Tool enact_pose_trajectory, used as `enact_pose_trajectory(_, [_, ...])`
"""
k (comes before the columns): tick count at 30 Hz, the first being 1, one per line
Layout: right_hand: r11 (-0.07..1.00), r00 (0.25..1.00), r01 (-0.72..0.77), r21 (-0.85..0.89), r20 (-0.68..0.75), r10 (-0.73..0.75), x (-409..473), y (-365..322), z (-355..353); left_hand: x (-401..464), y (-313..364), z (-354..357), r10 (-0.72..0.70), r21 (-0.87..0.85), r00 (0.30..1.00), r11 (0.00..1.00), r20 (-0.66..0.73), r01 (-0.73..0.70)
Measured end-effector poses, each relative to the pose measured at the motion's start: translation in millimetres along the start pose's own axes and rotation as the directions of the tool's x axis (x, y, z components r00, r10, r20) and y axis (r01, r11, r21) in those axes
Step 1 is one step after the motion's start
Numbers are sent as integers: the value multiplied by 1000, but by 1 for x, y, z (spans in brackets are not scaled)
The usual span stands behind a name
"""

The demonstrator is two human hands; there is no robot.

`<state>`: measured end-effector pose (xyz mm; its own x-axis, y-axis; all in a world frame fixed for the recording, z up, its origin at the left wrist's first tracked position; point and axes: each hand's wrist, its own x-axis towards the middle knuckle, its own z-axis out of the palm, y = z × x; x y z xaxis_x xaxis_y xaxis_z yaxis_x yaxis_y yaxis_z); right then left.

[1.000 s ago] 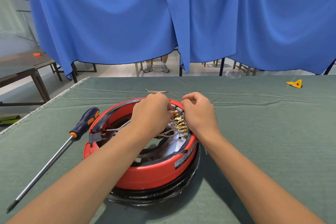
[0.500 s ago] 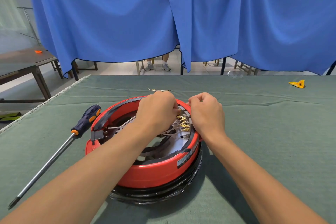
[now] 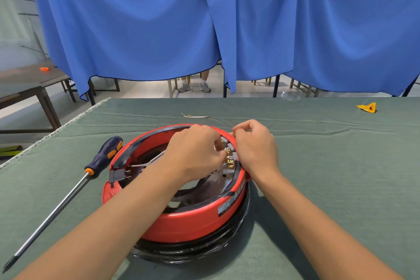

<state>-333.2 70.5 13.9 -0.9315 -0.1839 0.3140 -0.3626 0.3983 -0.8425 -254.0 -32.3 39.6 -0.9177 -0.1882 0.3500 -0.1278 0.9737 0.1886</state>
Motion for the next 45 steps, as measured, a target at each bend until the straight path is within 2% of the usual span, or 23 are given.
enact_pose_trajectory(5, [1000, 1000, 1, -6, -5, -1, 1, 1, 1, 2, 0, 2, 4, 4, 999, 1000, 48, -4])
enact_pose_trajectory(17, [1000, 1000, 9, 20, 4, -9, 1, 3, 0, 3, -3, 0, -78, -55, 997, 995, 23, 79])
enact_pose_trajectory(25, [1000, 1000, 14, 13, 7, -14, 1, 3, 0, 4, -6, -2, -77, -114, 997, 990, 27, 80])
enact_pose_trajectory(39, [1000, 1000, 28, 11, -1, -28, 0, 4, 1, 3, -2, -1, -91, -79, 995, 992, 29, 93])
enact_pose_trajectory(45, [999, 999, 41, 7, 0, -41, -1, 2, 0, 2, -2, 1, -43, -23, 999, 999, 11, 44])
